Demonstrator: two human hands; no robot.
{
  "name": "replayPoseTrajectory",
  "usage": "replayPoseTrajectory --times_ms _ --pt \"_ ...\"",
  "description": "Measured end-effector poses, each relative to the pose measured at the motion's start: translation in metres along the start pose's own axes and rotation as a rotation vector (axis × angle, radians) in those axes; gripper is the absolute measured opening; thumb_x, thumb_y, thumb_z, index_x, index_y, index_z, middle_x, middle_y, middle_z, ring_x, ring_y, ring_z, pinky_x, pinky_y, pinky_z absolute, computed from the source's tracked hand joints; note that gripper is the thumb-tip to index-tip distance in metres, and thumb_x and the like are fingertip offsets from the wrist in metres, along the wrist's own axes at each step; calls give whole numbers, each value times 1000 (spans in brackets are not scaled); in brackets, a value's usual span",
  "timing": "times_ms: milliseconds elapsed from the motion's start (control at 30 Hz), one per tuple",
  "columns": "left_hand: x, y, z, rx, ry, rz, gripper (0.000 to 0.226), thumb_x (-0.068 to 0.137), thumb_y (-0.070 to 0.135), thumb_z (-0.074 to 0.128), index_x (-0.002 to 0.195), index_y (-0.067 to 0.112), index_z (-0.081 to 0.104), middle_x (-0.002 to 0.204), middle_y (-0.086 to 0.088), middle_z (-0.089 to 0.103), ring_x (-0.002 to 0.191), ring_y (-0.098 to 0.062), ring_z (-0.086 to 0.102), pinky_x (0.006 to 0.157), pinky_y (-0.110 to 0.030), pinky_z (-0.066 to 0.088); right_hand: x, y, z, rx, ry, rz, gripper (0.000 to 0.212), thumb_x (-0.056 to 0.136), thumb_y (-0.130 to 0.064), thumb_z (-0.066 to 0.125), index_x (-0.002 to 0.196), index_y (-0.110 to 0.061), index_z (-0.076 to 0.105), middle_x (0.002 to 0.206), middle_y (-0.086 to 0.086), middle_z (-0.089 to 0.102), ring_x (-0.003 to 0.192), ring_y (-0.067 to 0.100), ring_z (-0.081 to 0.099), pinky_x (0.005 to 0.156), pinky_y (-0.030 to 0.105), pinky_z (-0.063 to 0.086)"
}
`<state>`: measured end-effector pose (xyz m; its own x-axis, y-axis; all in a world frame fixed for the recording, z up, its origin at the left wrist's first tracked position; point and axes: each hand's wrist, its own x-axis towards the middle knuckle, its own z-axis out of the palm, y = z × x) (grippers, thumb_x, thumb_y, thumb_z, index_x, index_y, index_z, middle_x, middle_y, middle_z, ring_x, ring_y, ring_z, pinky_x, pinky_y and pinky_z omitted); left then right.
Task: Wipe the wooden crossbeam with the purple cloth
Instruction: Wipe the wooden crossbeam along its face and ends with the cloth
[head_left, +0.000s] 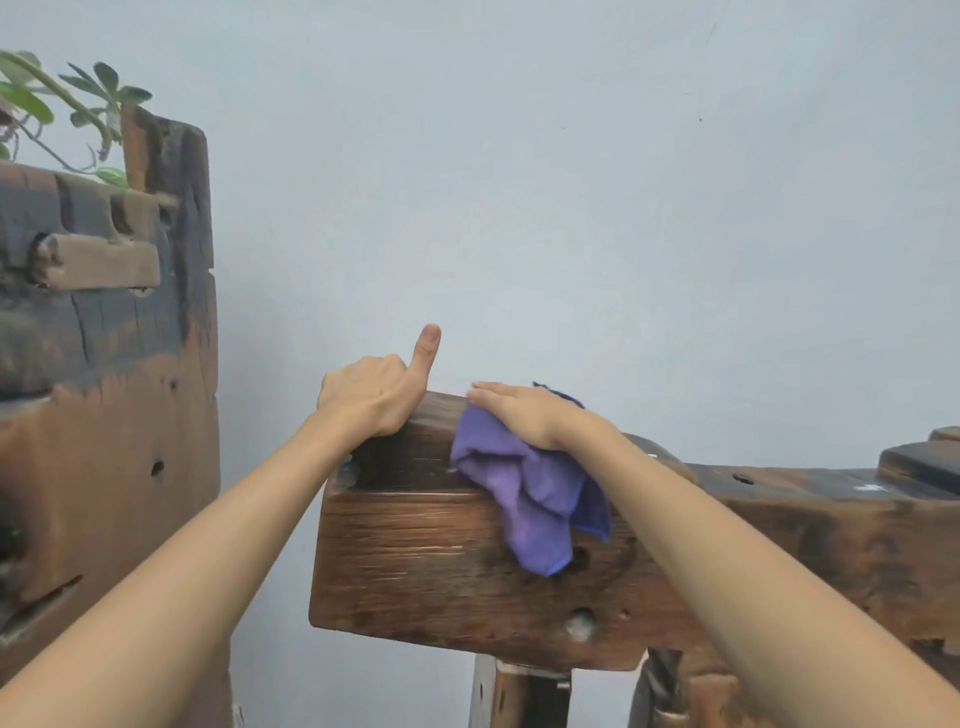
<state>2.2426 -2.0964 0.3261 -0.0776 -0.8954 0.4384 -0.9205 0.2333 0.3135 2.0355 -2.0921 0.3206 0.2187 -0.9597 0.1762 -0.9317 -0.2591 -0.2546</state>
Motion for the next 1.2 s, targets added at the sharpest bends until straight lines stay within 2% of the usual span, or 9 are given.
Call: replayPoseTrajectory --times_ms 100,300,467,533,600,733,867,1100,1200 --pt "0 -1 1 24 13 12 116 75 82 -24 70 10 66 73 -7 65 70 -25 57 72 -40 39 -14 61 -11 -146 19 66 38 109 -34 36 141 -21 53 150 10 53 136 32 51 109 34 33" --pt "0 -1 4 56 25 16 110 76 84 -21 69 11 63 73 -8 64 70 -27 57 73 -41 38 -65 144 -14 16 89 383 36 110 -31 31 116 -11 61 131 16 65 112 33 59 99 41 42" --pt "2 4 11 187 50 49 105 76 87 -12 67 13 61 73 -5 65 72 -27 60 68 -37 40 -101 123 27 54 627 648 49 104 -43 24 107 -18 66 124 8 68 111 36 61 84 41 40" --pt "4 6 12 287 -5 64 99 75 90 -3 79 19 66 85 -3 67 85 -30 63 75 -38 48 -104 96 55 97 914 671 49 104 -43 30 119 -15 68 133 7 66 123 34 58 101 44 43" --pt "5 14 13 361 -106 39 93 76 90 6 96 23 67 100 -4 69 98 -31 62 88 -44 49 -103 66 81 162 1043 612 49 107 -38 35 143 -12 55 155 6 50 148 27 38 122 46 26" --pt "6 43 19 429 -230 12 90 79 87 14 122 24 61 130 -6 62 117 -33 55 100 -56 30 -87 -3 128 147 1047 448 57 108 -36 28 161 -14 28 171 6 17 159 24 7 128 44 13" --pt "12 54 25 321 -260 -44 90 86 79 7 140 23 54 148 -10 52 135 -36 45 110 -68 14 -55 -48 161 -116 978 141 62 107 -38 22 163 -14 16 172 8 10 159 27 10 128 45 11" --pt "4 43 21 315 -189 67 85 89 74 6 132 23 58 140 -7 60 126 -33 53 105 -55 33 -82 55 167 -592 711 -603 62 101 -30 48 160 -18 33 170 3 23 158 25 17 128 42 12" --pt "3 44 21 328 -201 56 74 89 71 15 123 25 62 133 -5 63 121 -31 56 99 -50 36 -110 113 160 -464 817 -449 63 96 -31 56 157 -23 40 168 -2 29 155 25 26 127 33 18"
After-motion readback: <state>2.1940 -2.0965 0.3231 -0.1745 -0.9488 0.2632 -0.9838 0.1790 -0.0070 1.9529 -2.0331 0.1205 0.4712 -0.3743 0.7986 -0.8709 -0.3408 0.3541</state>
